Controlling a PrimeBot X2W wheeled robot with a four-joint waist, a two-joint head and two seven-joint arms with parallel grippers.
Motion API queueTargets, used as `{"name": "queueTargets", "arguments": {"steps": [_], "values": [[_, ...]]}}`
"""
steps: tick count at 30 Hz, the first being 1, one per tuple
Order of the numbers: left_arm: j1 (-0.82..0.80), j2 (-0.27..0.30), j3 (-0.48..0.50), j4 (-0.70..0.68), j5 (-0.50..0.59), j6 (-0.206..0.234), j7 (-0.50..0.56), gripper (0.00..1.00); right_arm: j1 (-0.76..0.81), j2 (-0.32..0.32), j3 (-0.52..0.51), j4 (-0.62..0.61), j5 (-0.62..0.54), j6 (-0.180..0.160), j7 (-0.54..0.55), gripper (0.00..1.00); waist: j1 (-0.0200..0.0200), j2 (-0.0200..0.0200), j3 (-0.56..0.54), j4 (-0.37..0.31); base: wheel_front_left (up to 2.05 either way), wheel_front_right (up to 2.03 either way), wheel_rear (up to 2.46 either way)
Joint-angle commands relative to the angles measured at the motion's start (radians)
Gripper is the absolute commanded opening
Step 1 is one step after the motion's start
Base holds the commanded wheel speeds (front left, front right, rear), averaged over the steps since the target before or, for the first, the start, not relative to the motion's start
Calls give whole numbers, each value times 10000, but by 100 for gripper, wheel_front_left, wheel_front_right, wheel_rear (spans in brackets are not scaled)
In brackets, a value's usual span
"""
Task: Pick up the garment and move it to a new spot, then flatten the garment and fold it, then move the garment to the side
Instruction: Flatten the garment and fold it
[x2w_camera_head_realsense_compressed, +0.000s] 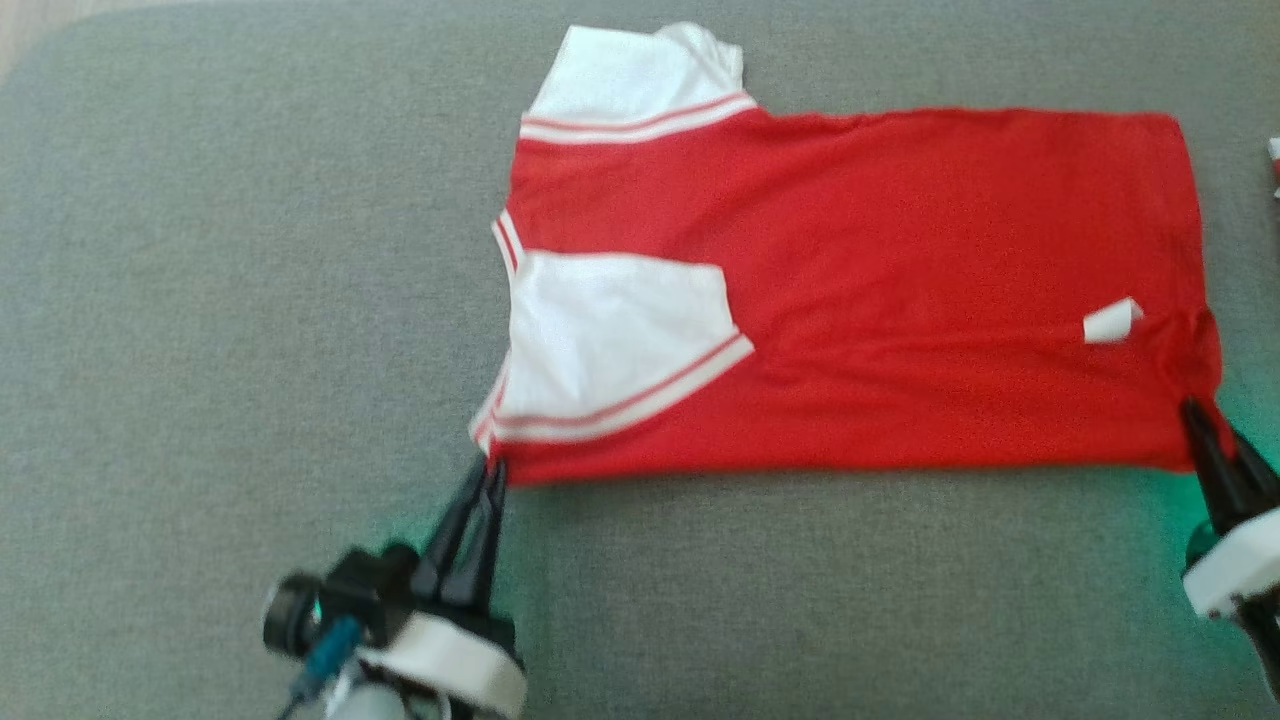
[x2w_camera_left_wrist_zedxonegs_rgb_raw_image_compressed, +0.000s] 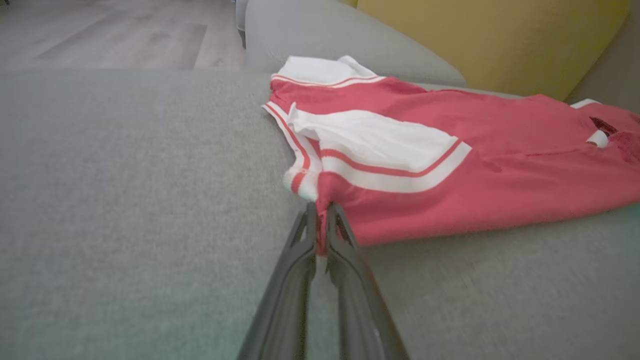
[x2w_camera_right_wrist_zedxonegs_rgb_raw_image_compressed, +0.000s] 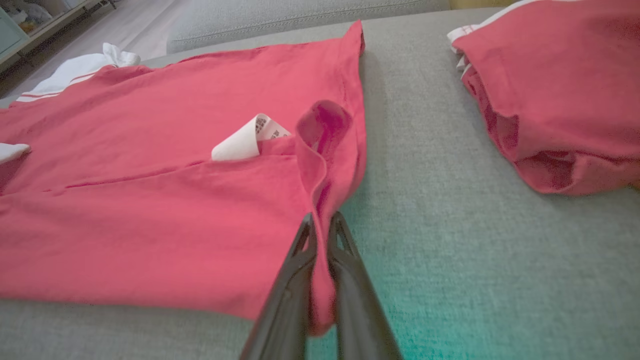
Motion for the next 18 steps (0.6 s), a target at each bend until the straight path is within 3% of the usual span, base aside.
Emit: {"name": "queueTargets", "arguments": {"steps": [1,8,18], "values": [[239,305,222,-542,82,155,128,0,345,-493,73,-369,111,65,30,0,2,0,-49,27,0,0,0],[1333,621,37,-1859,8,712,894,0,1046,-695,-332,-908,108,65,238,0,2,0,45,86,0,0,0],[2102,1224,-253,-3209,59,1090,1936,0,2079,-597,-854,-1703,-62,65,797,0,2,0,48,215,0,0,0]]}}
